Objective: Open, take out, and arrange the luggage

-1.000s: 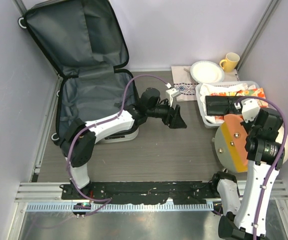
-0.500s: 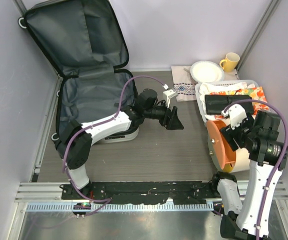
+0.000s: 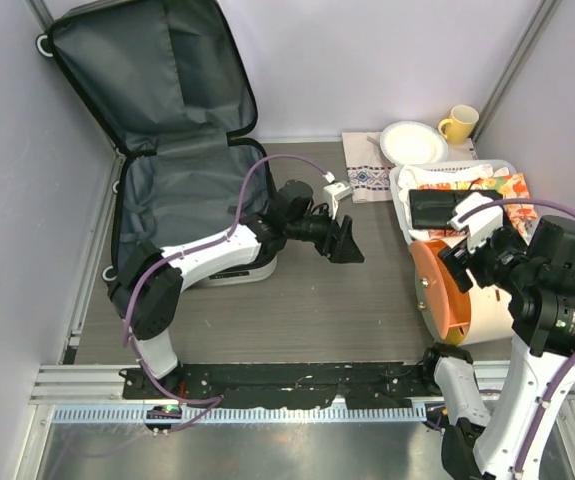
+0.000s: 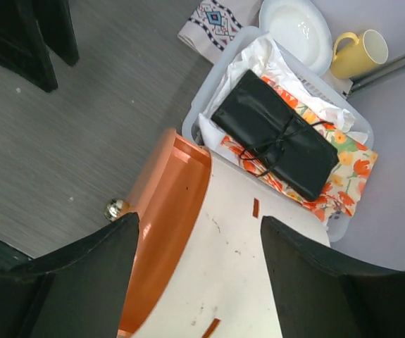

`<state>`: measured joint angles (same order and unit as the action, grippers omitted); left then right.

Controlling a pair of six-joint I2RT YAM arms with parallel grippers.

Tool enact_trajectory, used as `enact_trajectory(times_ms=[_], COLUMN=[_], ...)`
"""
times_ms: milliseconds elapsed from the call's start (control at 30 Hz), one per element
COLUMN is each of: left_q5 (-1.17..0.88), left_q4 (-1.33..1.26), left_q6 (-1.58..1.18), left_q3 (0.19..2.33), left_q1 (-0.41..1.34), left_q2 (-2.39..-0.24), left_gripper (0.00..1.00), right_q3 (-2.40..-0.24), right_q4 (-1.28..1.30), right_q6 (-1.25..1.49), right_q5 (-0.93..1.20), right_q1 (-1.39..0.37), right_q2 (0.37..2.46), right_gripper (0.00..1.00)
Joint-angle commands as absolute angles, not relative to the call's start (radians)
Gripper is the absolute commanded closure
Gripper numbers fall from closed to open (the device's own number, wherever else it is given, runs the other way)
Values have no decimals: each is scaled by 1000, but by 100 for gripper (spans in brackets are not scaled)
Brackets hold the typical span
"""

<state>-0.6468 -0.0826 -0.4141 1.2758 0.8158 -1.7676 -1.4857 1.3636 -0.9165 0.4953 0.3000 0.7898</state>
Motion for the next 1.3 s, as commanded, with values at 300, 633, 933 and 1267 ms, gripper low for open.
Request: enact_trajectory(times_ms=[300, 633, 933, 1267], left_q5=[-646, -657, -655, -650], left_q4=[-77, -106, -103, -84], left_q6=[-399, -413, -439, -454], left_q3=[1216, 1157, 1141, 1101], left_q1=[807, 799, 798, 798], left_q2=[-1638, -1597, -1571, -1539], left_gripper=[34, 33, 33, 32], right_q3=[-1714, -1775, -1639, -1361], right_q4=[1224, 1353, 1298, 1190], right_q6=[-500, -742, -1055, -1226], right_q5=[112, 259, 219, 212], right_q1=[356, 733, 909, 957], right_q2=[1115, 1299, 1411, 1356], right_gripper=[30, 29, 30, 30])
